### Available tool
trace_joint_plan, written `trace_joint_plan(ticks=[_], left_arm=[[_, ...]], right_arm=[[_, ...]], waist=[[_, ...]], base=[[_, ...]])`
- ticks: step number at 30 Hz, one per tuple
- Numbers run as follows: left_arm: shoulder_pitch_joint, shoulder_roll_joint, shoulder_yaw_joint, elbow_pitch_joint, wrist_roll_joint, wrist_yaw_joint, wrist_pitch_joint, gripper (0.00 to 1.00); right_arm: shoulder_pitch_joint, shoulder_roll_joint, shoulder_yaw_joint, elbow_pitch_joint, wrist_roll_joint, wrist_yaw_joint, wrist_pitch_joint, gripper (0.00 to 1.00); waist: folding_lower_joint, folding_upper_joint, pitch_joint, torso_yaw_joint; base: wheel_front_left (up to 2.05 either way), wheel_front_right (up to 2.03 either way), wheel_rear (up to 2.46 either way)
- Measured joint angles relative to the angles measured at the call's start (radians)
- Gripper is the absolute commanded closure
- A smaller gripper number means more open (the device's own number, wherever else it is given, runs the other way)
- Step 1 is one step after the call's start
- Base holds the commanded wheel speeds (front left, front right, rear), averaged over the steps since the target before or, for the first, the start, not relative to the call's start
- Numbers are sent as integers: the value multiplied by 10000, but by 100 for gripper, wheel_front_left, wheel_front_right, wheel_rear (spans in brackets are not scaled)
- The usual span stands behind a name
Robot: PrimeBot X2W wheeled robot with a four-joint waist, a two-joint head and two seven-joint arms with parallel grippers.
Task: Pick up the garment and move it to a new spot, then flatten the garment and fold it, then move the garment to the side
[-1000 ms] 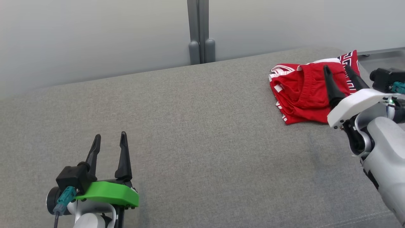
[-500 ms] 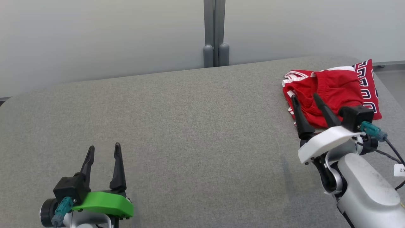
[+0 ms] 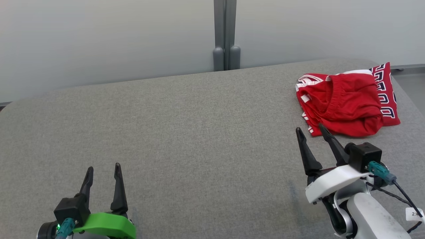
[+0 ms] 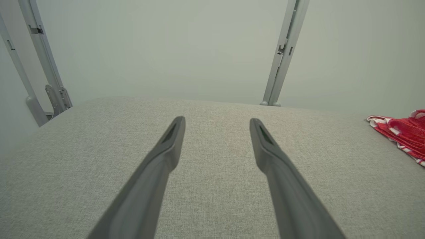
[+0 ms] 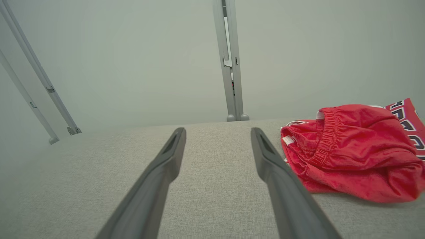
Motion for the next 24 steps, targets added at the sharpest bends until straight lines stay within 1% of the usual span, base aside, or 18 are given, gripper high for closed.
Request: trace_joint_plan(ticks=[6, 15, 24], left_arm=[[18, 0, 35, -50, 115, 2, 0, 0], [31, -2, 33, -88, 199, 2, 0, 0], [189, -4, 13, -4, 278, 2, 0, 0]], right_arm=[[497, 196, -663, -257, -462, -2, 0, 0], [961, 466, -997, -579, -872, -2, 0, 0], [1272, 593, -1258, -863, -1292, -2, 0, 0]], waist=[[0, 0, -19, -17], [0, 0, -54, 13], [0, 0, -86, 57]], base=[[0, 0, 0], [0, 0, 0], [0, 0, 0]])
